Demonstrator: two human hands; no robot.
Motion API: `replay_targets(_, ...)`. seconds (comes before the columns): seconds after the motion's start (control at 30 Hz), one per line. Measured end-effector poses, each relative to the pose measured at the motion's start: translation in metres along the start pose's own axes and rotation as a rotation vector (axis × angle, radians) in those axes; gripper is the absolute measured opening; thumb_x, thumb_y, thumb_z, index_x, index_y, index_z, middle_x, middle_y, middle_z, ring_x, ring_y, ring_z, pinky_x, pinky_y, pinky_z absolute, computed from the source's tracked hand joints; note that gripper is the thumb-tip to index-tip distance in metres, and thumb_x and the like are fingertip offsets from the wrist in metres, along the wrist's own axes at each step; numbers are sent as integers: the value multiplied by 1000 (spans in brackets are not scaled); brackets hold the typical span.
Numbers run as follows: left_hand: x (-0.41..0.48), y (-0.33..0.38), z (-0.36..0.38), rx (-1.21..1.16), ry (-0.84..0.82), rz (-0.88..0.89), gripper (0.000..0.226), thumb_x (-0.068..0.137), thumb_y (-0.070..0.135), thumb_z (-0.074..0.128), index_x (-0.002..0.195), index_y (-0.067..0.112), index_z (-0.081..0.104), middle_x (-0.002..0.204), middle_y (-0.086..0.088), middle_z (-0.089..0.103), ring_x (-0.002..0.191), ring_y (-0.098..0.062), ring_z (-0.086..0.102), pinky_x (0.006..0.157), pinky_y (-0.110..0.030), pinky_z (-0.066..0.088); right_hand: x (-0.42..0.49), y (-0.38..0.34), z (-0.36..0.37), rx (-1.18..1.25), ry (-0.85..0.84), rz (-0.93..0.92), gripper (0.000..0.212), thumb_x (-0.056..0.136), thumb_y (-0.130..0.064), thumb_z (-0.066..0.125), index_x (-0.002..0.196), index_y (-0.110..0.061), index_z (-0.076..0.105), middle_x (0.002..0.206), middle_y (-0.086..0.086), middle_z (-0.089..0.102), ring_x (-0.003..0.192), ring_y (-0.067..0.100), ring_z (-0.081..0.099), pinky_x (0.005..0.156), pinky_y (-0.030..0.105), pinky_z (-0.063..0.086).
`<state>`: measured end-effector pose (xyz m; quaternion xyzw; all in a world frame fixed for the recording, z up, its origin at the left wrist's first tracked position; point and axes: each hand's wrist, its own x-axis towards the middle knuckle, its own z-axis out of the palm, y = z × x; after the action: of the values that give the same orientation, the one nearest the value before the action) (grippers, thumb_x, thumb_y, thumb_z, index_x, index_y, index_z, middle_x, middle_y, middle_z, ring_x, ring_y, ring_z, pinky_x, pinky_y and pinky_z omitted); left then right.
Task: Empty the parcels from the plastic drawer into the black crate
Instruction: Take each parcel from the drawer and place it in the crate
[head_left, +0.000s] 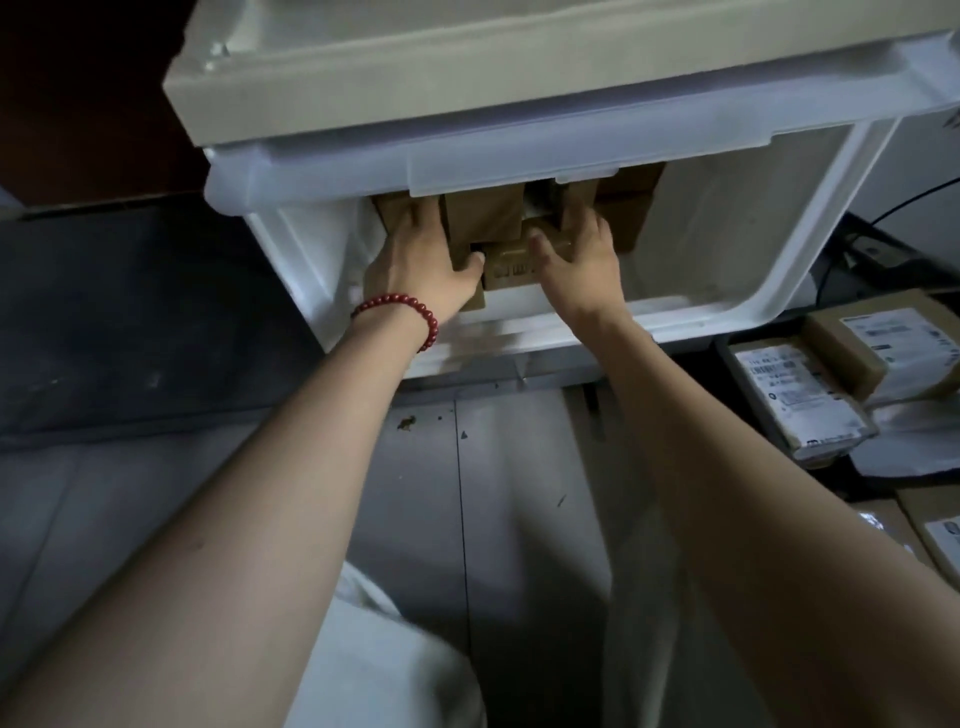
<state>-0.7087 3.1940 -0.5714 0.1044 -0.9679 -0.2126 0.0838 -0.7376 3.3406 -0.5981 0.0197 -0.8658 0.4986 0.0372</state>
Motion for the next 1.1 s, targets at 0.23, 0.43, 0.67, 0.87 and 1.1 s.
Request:
replay_targets(0.23, 46, -8, 27, -20, -10, -25, 48, 90, 43, 57, 126, 12, 48, 123, -11, 58, 112, -32, 56, 78, -31, 41, 46, 8, 14, -4, -113, -32, 54, 98, -21, 51, 147, -13, 30, 150, 9, 35, 136, 25, 39, 104, 25, 30)
replay_targets(0.43, 64, -7, 46, -296, -57, -109, 71, 90, 33, 61, 146, 12, 24, 146, -8, 41, 132, -27, 42, 107, -33, 37, 60, 18, 19, -19, -243, -70, 68, 94, -6, 54, 152, -15, 20, 154, 5, 31, 138, 20, 36, 110, 29, 34)
replay_targets(0.67, 60, -7, 61, -459, -76, -127, 84, 90, 19, 61, 151, 18, 3, 145, 1, 42, 126, -15, 45, 85, -9, 31, 69, 20, 29, 60, -241, -56, 70, 91, -7, 54, 151, -18, 21, 148, 4, 41, 131, 21, 45, 107, 34, 40)
replay_targets(0.87, 61, -18, 65, -552, -24, -144, 92, 83, 28, 71, 151, 18, 9, 133, 2, 47, 123, -18, 51, 104, -34, 43, 67, 25, 32, 282, -125, 8, 42, 90, 3, 47, 124, -19, 36, 119, -7, 54, 101, 7, 58, 84, 17, 47)
replay_targets(1.1, 40, -17, 66, -652, -8, -140, 99, 72, 43, 79, 148, 21, 20, 143, -5, 41, 126, -20, 48, 104, -38, 44, 45, 30, 30, 272, -182, 2, 57, 98, -6, 48, 148, -20, 25, 141, 3, 49, 124, 17, 50, 100, 28, 45)
